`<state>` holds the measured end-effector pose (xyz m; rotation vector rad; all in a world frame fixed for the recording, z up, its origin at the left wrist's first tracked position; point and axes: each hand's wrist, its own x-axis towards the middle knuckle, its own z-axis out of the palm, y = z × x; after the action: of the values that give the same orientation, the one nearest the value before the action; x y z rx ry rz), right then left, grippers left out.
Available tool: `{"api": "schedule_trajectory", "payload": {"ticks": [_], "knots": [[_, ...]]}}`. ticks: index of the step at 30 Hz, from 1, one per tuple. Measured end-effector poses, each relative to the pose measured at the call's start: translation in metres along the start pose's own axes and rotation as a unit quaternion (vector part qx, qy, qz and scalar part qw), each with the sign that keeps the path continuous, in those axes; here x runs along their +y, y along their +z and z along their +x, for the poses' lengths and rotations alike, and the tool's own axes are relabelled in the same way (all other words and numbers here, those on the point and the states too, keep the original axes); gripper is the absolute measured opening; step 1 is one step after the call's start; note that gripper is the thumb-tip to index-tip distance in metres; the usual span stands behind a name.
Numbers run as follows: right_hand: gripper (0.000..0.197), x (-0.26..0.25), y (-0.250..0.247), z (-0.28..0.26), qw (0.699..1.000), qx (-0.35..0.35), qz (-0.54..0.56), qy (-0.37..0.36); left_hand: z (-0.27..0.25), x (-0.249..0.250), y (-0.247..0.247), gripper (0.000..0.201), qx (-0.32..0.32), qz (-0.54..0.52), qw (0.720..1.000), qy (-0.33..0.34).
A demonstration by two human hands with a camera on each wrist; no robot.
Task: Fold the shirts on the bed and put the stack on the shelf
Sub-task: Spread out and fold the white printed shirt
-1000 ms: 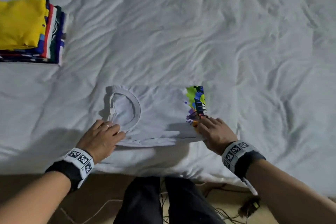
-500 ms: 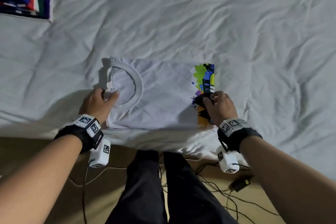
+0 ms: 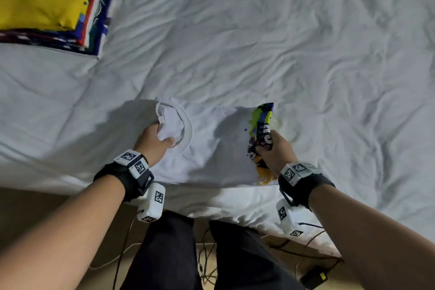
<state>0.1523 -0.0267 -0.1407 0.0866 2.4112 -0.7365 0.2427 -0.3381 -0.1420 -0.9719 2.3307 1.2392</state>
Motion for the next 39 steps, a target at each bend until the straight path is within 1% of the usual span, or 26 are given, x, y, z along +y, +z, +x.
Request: {"api": "schedule_trajectory", "payload": {"ticks": [2,5,9,12,15,18,20,22,25,28,32,35,36,39], "knots": [[0.021,-0.026,-0.008,-0.003,1.0,0.001,0.003,-0.03,-0.001,0.01,-0.022,0.031,0.011,-0.016,0.999,0.03],[0.02,-0.079,-0.019,-0.007,0.998,0.013,0.006,-0.068,-0.004,0.027,-0.068,0.024,0.037,-0.043,0.997,0.061],[0.019,-0.168,-0.025,-0.011,0.994,0.022,0.005,-0.11,-0.004,0.039,-0.149,0.025,0.076,-0.082,0.991,0.074],[0.019,-0.243,-0.013,-0.006,0.989,0.031,0.01,-0.143,0.011,0.038,-0.218,0.024,0.103,-0.094,0.986,0.095],[0.019,-0.32,0.014,0.0,0.987,0.041,0.008,-0.152,0.042,0.029,-0.293,0.02,0.122,-0.085,0.983,0.111],[0.019,-0.396,0.052,0.014,0.988,0.052,0.016,-0.147,0.089,0.01,-0.369,0.022,0.12,-0.069,0.982,0.127],[0.02,-0.444,0.079,0.024,0.988,0.058,0.021,-0.14,0.12,-0.004,-0.416,0.025,0.116,-0.055,0.982,0.137],[0.02,-0.487,0.105,0.034,0.989,0.065,0.03,-0.131,0.152,-0.017,-0.459,0.033,0.111,-0.034,0.983,0.142],[0.021,-0.54,0.136,0.048,0.99,0.069,0.049,-0.117,0.198,-0.034,-0.509,0.038,0.112,-0.015,0.985,0.134],[0.025,-0.584,0.158,0.071,0.989,0.069,0.059,-0.118,0.24,-0.049,-0.544,0.04,0.121,-0.015,0.984,0.129],[0.022,-0.624,0.178,0.104,0.988,0.083,0.076,-0.102,0.287,-0.065,-0.57,0.031,0.131,-0.051,0.982,0.126],[0.019,-0.641,0.188,0.129,0.988,0.097,0.084,-0.091,0.317,-0.075,-0.579,0.03,0.139,-0.077,0.98,0.122],[0.017,-0.643,0.191,0.138,0.987,0.105,0.085,-0.088,0.327,-0.081,-0.579,0.032,0.141,-0.087,0.979,0.122],[0.021,-0.638,0.203,0.159,0.985,0.139,0.08,-0.066,0.352,-0.098,-0.571,0.043,0.138,-0.104,0.977,0.123]]}}
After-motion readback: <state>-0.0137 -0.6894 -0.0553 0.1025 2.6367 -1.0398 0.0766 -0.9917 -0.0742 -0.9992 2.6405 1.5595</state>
